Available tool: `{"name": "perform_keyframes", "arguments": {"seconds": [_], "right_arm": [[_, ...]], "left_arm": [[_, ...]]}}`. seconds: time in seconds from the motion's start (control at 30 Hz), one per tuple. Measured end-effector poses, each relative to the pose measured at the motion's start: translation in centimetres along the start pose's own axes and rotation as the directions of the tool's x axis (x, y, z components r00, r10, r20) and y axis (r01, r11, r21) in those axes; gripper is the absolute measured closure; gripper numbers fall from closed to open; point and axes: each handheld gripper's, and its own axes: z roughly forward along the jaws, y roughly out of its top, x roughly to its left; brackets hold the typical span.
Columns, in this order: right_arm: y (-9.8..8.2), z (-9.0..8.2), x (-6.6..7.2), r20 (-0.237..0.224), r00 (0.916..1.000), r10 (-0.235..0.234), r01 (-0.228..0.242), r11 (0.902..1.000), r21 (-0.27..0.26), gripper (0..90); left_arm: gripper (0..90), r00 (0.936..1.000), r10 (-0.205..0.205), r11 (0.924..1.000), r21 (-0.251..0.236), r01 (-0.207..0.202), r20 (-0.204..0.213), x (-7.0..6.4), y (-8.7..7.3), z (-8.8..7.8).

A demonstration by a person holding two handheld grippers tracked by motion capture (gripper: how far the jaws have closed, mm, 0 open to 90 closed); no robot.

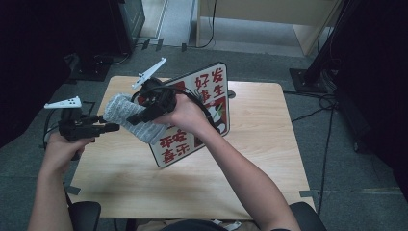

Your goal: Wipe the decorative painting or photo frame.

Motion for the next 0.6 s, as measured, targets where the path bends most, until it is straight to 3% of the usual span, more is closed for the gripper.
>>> {"name": "perform_keyframes", "arguments": {"seconds": [0.2, 0.6], "right_arm": [[-1.0, -0.7, -0.8, 0.014, 0.9994, 0.031, -0.031, 0.9995, -0.010, 65.4], [-2.8, -0.1, -1.2, 0.016, 0.9963, 0.084, -0.084, 0.9964, 0.008, 65.6]], "left_arm": [[39.4, 1.0000, 0.002, 1.0000, 0.000, -0.002, 0.002, 0.0, 0.0, 0.0], [39.3, 0.9999, 0.016, 0.9999, 0.005, -0.016, -0.005, -0.2, 0.0, 0.2]]}}
